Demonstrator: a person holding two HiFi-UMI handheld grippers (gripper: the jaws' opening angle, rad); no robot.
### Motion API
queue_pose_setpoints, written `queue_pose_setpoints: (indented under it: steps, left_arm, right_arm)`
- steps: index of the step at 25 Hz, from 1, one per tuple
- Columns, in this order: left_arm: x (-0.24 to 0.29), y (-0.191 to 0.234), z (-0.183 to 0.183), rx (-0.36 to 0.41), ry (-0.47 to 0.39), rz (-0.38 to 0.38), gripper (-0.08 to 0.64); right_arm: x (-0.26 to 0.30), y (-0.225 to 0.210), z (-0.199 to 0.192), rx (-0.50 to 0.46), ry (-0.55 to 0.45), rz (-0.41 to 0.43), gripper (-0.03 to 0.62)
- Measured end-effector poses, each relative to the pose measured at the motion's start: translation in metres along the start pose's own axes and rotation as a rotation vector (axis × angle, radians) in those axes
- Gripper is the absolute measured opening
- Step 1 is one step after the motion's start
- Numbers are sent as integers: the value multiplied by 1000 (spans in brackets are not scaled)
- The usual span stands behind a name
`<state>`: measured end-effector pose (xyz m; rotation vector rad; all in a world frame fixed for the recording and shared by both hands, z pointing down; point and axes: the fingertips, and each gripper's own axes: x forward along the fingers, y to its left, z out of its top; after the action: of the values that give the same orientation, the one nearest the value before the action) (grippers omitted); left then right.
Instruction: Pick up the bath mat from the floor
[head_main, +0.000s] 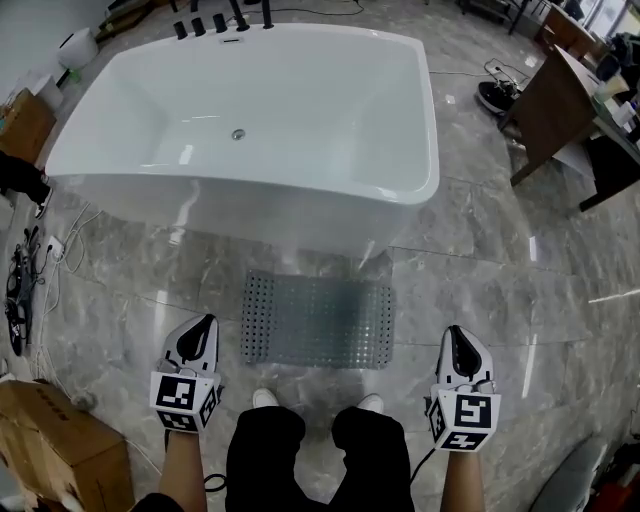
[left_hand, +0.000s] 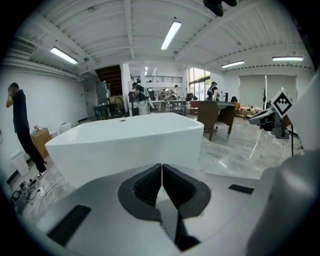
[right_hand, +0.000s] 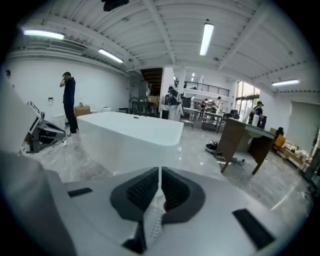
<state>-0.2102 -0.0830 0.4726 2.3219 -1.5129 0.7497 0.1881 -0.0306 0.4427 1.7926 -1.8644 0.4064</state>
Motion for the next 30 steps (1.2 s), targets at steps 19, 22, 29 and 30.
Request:
queue_pose_setpoints:
  steps: [19, 22, 29, 30]
  left_arm:
    - [174, 4, -209, 21, -7, 46, 11]
    - [199, 2, -239, 37, -20, 34, 11]
    - [239, -5, -300, 142, -15, -1, 11]
    - [243, -4, -307, 146, -15, 1, 11]
  right_arm:
    - [173, -1, -233, -8, 43, 5, 23]
    - [197, 0, -279, 1, 56, 4, 23]
    - [244, 17, -351, -9, 62, 31, 23]
    - [248, 19, -358, -11, 57, 39, 23]
